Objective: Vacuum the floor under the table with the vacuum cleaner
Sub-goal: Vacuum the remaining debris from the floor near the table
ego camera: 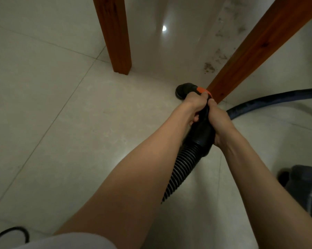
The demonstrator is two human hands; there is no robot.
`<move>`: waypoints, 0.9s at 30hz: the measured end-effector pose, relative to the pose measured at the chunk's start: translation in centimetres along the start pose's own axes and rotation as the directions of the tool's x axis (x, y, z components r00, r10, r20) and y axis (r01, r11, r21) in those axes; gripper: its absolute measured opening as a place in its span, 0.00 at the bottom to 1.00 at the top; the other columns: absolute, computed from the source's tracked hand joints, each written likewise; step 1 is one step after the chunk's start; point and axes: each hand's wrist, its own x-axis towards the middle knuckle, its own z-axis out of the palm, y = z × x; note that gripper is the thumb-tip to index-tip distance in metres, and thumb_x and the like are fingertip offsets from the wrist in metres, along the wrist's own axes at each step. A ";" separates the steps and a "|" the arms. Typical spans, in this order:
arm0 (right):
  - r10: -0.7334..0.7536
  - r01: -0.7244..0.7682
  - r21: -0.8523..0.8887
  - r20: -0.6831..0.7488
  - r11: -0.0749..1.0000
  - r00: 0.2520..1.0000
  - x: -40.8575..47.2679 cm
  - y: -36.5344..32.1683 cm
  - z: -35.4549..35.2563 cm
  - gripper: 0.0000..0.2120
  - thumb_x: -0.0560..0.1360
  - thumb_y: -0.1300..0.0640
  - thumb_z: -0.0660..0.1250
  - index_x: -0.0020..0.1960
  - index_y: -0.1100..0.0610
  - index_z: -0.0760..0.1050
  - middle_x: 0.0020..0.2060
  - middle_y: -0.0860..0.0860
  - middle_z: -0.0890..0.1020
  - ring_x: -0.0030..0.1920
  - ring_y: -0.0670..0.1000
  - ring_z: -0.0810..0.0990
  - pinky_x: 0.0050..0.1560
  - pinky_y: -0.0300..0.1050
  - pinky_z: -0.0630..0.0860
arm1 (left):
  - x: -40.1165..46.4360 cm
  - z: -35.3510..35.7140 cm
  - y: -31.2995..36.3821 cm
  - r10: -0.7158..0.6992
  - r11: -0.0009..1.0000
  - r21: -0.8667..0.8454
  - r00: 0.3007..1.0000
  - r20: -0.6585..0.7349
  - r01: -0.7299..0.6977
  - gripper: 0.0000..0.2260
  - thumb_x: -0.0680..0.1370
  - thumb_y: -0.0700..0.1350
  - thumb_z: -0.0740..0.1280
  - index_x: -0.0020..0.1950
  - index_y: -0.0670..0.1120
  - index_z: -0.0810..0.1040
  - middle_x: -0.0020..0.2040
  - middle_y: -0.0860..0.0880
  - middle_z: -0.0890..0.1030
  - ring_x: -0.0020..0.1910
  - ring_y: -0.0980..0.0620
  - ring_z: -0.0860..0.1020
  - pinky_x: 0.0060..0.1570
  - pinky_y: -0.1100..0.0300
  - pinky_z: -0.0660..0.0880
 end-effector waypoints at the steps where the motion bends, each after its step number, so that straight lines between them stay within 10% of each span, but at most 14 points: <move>1: 0.010 -0.010 -0.003 0.043 1.000 0.999 -0.4 0.0 -0.4 0.20 0.81 0.44 0.56 0.49 0.60 0.73 0.26 0.54 0.76 0.24 0.51 0.75 0.32 0.48 0.74 | 0.1 0.0 -0.1 0.001 1.000 -0.016 1.000 -0.003 -0.001 0.18 0.82 0.48 0.55 0.64 0.36 0.69 0.43 0.42 0.77 0.36 0.47 0.75 0.33 0.58 0.71; 10: 0.041 -0.031 -0.083 0.130 0.996 0.991 -3.1 1.3 -2.0 0.20 0.81 0.45 0.55 0.45 0.61 0.72 0.26 0.55 0.75 0.24 0.51 0.75 0.35 0.49 0.75 | -0.7 1.2 -2.4 0.004 0.998 -0.065 0.998 -0.061 -0.008 0.18 0.83 0.46 0.54 0.66 0.35 0.68 0.59 0.39 0.77 0.57 0.42 0.77 0.49 0.55 0.74; 14: 0.024 -0.025 0.017 0.033 1.000 0.999 -3.7 1.8 -2.9 0.20 0.82 0.46 0.55 0.46 0.62 0.72 0.25 0.55 0.75 0.23 0.51 0.74 0.35 0.49 0.76 | -1.6 2.8 -2.3 -0.007 0.999 -0.037 1.000 0.013 0.008 0.18 0.83 0.48 0.55 0.65 0.36 0.69 0.48 0.43 0.77 0.37 0.49 0.76 0.33 0.60 0.72; 21: 0.028 -0.013 0.117 -0.124 0.993 0.992 -4.7 3.4 -6.5 0.20 0.82 0.45 0.54 0.48 0.61 0.74 0.26 0.55 0.76 0.23 0.51 0.75 0.35 0.50 0.75 | -3.2 6.7 -2.7 -0.012 0.995 0.100 0.987 0.160 -0.004 0.20 0.83 0.48 0.55 0.66 0.34 0.68 0.61 0.35 0.76 0.48 0.40 0.78 0.28 0.59 0.76; 24: 0.032 -0.002 0.171 -0.171 0.985 0.985 -5.1 4.1 -8.1 0.19 0.82 0.45 0.55 0.50 0.61 0.73 0.27 0.56 0.76 0.23 0.51 0.76 0.34 0.49 0.76 | -3.6 8.2 -2.8 -0.016 0.985 0.172 0.968 0.251 -0.028 0.20 0.83 0.48 0.54 0.67 0.34 0.66 0.62 0.35 0.75 0.38 0.45 0.72 0.15 0.69 0.65; 27: 0.020 0.018 0.169 -0.220 0.985 0.975 -5.5 4.3 -8.9 0.19 0.82 0.46 0.54 0.49 0.61 0.73 0.26 0.55 0.76 0.24 0.52 0.76 0.33 0.48 0.76 | -3.4 9.3 -3.1 -0.046 0.980 0.197 0.954 0.297 -0.014 0.21 0.83 0.48 0.54 0.68 0.34 0.66 0.60 0.35 0.76 0.50 0.37 0.78 0.38 0.58 0.78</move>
